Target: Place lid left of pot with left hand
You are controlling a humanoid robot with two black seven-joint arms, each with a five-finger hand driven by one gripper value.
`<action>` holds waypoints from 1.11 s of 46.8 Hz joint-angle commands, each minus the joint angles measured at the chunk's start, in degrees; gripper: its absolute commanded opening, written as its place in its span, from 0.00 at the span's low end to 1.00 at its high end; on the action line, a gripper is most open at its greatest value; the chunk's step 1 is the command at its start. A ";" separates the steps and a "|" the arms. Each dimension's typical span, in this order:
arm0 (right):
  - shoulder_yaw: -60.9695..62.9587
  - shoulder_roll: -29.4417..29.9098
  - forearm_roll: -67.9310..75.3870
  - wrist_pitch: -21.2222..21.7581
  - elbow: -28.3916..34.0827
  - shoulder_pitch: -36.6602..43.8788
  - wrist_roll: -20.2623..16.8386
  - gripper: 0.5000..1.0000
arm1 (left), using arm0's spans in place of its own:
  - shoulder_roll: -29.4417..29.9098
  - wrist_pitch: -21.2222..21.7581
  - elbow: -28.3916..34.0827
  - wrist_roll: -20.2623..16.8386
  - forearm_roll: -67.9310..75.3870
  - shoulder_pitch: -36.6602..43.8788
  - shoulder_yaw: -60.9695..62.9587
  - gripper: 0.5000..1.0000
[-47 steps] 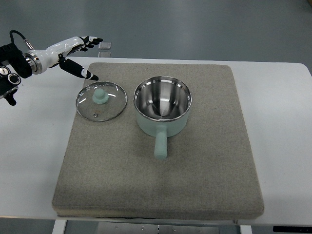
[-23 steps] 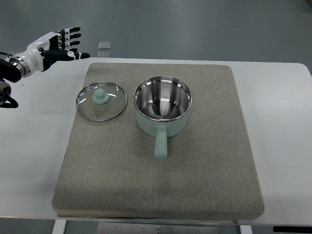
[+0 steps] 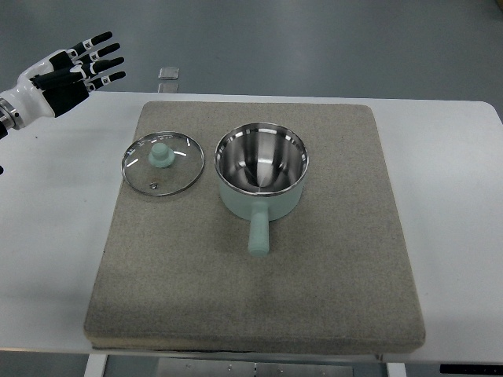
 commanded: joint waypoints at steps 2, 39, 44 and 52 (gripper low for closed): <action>0.00 0.00 0.04 0.04 0.00 -0.02 0.00 0.84 | -1.39 -0.03 3.48 1.37 -3.38 -0.26 0.09 0.99; 0.00 0.00 -0.04 -0.04 0.00 -0.02 0.00 0.84 | -3.86 -0.03 4.72 3.57 -9.63 0.27 0.18 0.99; 0.00 0.00 -0.04 0.04 0.00 -0.02 0.00 0.84 | -3.86 -0.03 4.72 3.40 -9.54 0.44 0.18 0.99; 0.00 0.00 -0.04 -0.04 0.00 -0.02 0.00 0.84 | -3.86 -0.03 4.72 3.31 -9.45 0.44 0.27 0.99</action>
